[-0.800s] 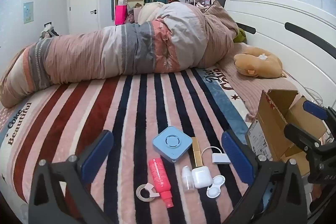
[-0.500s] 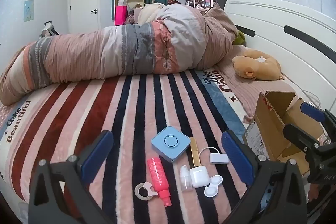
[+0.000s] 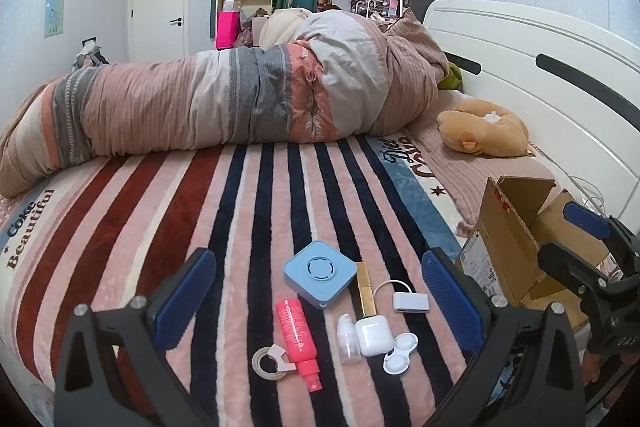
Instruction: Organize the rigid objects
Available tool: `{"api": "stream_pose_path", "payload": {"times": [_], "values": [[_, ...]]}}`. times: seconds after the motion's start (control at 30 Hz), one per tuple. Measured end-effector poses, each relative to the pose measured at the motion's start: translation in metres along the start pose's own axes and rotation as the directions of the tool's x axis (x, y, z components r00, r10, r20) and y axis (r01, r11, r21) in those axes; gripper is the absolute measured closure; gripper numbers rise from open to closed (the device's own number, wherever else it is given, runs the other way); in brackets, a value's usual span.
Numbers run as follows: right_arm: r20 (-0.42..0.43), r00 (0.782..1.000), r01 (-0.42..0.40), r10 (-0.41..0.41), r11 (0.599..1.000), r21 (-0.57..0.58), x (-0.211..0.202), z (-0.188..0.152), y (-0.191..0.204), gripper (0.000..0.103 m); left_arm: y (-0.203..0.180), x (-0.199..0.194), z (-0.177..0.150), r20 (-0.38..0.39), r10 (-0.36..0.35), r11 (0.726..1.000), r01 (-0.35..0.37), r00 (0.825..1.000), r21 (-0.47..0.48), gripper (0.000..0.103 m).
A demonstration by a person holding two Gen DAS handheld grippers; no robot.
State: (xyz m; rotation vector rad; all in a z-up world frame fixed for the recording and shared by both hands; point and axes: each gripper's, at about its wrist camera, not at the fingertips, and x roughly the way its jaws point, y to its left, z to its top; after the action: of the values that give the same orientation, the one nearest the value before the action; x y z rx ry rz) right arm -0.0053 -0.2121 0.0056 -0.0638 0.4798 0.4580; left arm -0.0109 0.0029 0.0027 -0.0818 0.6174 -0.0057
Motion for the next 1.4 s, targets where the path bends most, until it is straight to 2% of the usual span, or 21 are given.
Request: {"api": "stream_pose_path", "payload": {"times": [0.47,0.6,1.4], "values": [[-0.004,0.999,-0.036,0.037,0.999,0.013,-0.0010,-0.0025,0.0017,0.000,0.0005,-0.0032,-0.0003,0.005,0.000,1.000,0.000,1.000,0.004,0.001],[-0.012,1.000,-0.015,0.015,1.000,0.004,-0.0008,-0.0030,0.0023,0.000,0.0013,-0.0056,-0.0003,0.001,-0.017,1.000,0.017,1.000,-0.005,0.001],[-0.017,0.999,-0.049,0.050,0.998,0.035,0.0008,-0.0040,0.0000,0.000,0.0016,-0.0083,-0.0011,0.002,-0.013,1.000,0.013,1.000,-0.003,0.001]]}}
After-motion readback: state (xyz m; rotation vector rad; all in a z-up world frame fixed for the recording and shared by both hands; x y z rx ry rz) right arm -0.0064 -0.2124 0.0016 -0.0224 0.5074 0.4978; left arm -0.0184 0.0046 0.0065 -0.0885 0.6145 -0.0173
